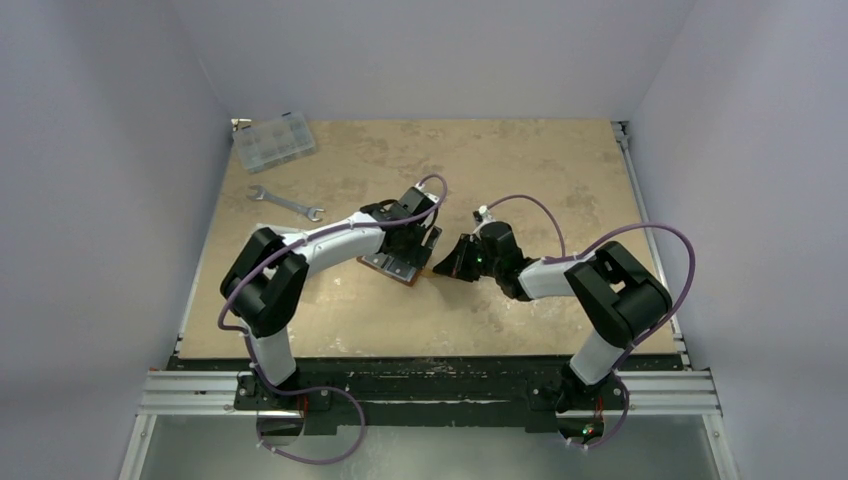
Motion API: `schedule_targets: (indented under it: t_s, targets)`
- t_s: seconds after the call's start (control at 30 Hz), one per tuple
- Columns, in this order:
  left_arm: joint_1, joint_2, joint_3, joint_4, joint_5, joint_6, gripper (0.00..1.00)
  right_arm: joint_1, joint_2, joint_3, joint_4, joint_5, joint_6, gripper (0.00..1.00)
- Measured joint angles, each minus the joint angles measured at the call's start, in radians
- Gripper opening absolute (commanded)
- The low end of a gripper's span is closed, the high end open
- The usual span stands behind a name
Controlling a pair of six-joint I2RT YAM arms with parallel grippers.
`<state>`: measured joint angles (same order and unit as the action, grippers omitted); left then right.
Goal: Put the credit cards into the card holder
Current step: Open the card holder at the center of the board.
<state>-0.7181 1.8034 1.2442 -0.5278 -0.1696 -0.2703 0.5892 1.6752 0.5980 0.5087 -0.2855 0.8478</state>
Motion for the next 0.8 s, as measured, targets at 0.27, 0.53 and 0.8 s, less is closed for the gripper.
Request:
schedule_targets:
  t_s: [0.27, 0.53, 0.8]
  targets:
    - [-0.047, 0.006, 0.0, -0.017, -0.089, 0.003, 0.72, 0.0, 0.0, -0.001, 0.046, 0.007, 0.023, 0.0]
    - [-0.05, 0.036, 0.0, -0.021, -0.119, 0.002, 0.73, 0.0, -0.001, -0.017, 0.056, 0.008, 0.024, 0.0]
    - [-0.051, 0.039, 0.0, -0.037, -0.151, 0.002, 0.64, 0.0, -0.014, -0.023, 0.061, 0.008, 0.024, 0.0]
